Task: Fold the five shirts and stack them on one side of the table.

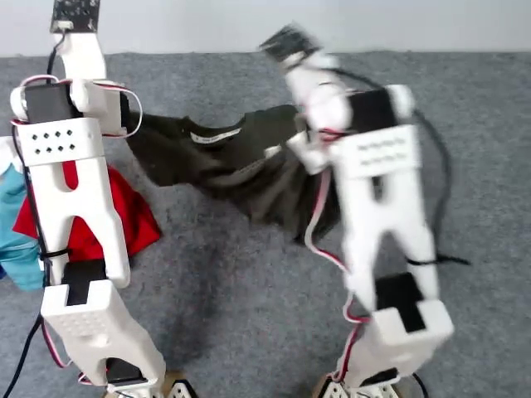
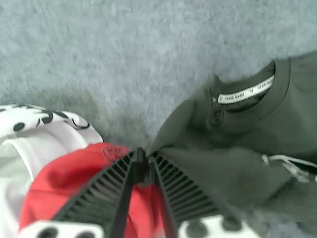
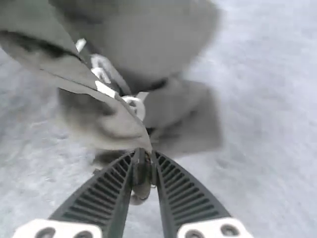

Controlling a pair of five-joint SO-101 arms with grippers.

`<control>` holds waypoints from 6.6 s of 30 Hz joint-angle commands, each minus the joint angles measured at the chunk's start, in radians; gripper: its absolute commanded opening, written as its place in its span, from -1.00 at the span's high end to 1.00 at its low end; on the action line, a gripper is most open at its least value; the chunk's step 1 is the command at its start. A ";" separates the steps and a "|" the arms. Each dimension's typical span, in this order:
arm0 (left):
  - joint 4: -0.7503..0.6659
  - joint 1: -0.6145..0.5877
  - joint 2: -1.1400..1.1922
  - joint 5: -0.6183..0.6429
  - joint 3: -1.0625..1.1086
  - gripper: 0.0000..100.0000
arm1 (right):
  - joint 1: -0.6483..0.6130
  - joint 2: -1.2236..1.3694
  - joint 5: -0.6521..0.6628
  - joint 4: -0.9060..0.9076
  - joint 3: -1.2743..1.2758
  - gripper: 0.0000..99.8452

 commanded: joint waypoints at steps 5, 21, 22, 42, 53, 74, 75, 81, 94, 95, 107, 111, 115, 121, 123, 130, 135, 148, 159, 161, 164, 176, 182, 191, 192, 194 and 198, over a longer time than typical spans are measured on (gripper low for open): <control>0.060 0.006 -0.064 -0.005 -0.035 0.97 | 0.237 -0.312 0.003 0.038 -0.040 0.98; -0.299 0.072 -0.101 -0.002 -0.036 0.97 | 0.300 -0.196 0.003 -0.203 0.023 0.98; -0.334 0.089 -0.074 -0.002 -0.041 0.97 | 0.300 -0.157 0.003 -0.251 0.023 0.98; -0.776 0.164 0.184 -0.074 -0.757 0.97 | 0.289 0.087 0.003 -0.914 -0.494 0.98; -0.549 0.201 0.167 -0.133 -0.779 0.97 | 0.320 0.137 0.005 -0.630 -0.525 0.98; 0.063 0.075 -0.216 -0.127 -0.545 0.97 | 0.375 -0.125 0.081 0.050 -0.210 0.98; 0.063 0.077 -0.275 -0.127 -0.467 0.97 | 0.371 -0.191 0.081 0.050 -0.120 0.98; 0.060 0.126 -0.681 -0.170 0.153 0.97 | 0.341 -0.664 0.129 0.047 0.411 0.98; 0.058 0.121 -1.462 -0.282 0.967 0.97 | 0.527 -1.448 0.115 0.050 0.848 0.98; 0.058 0.121 -1.513 -0.282 0.978 0.97 | 0.530 -1.489 0.109 0.050 0.835 0.98; 0.057 0.121 -1.677 -0.285 1.036 0.97 | 0.552 -1.583 0.060 0.048 0.916 0.98; 0.021 0.121 -1.571 -0.287 1.152 0.97 | 0.503 -1.526 0.083 0.038 1.119 0.98; -0.089 0.129 -1.421 -0.292 1.251 0.97 | 0.475 -1.474 0.167 -0.028 1.284 0.98; -0.408 0.129 -1.180 -0.342 1.357 0.97 | 0.478 -1.412 0.229 -0.285 1.560 0.98; -0.514 0.130 -1.097 -0.342 1.376 0.97 | 0.478 -1.400 0.229 -0.381 1.620 0.98; -0.829 0.144 -0.799 -0.339 1.371 0.97 | 0.479 -1.351 0.173 -0.625 1.680 0.98; -0.875 0.218 -0.605 -0.338 1.260 0.97 | 0.481 -1.251 0.130 -0.748 1.702 0.98; -0.873 0.239 -0.189 -0.247 0.878 0.97 | 0.481 -0.941 0.089 -1.013 1.694 0.98; -0.875 0.241 0.014 -0.247 0.676 0.97 | 0.483 -0.817 0.089 -1.165 1.692 0.98; -0.878 0.247 0.046 -0.247 0.651 0.97 | 0.484 -0.796 0.089 -1.193 1.692 0.98; -0.876 0.262 0.092 -0.247 0.613 0.97 | 0.484 -0.760 0.089 -1.222 1.691 0.98; -0.875 0.301 0.206 -0.247 0.499 0.97 | 0.486 -0.572 0.089 -1.227 1.531 0.98; -0.873 0.298 0.203 -0.247 0.496 0.97 | 0.486 -0.527 0.087 -1.227 1.482 0.98; -0.802 0.298 0.203 -0.247 0.412 0.97 | 0.527 -0.526 0.089 -1.228 1.482 0.98; -0.786 0.301 0.203 -0.247 0.387 0.97 | 0.529 -0.526 0.089 -1.228 1.482 0.98; -0.770 0.302 0.209 -0.247 0.348 0.97 | 0.524 -0.526 0.087 -1.228 1.482 0.98; -0.772 0.301 0.215 -0.247 0.332 0.97 | 0.521 -0.524 0.087 -1.228 1.482 0.98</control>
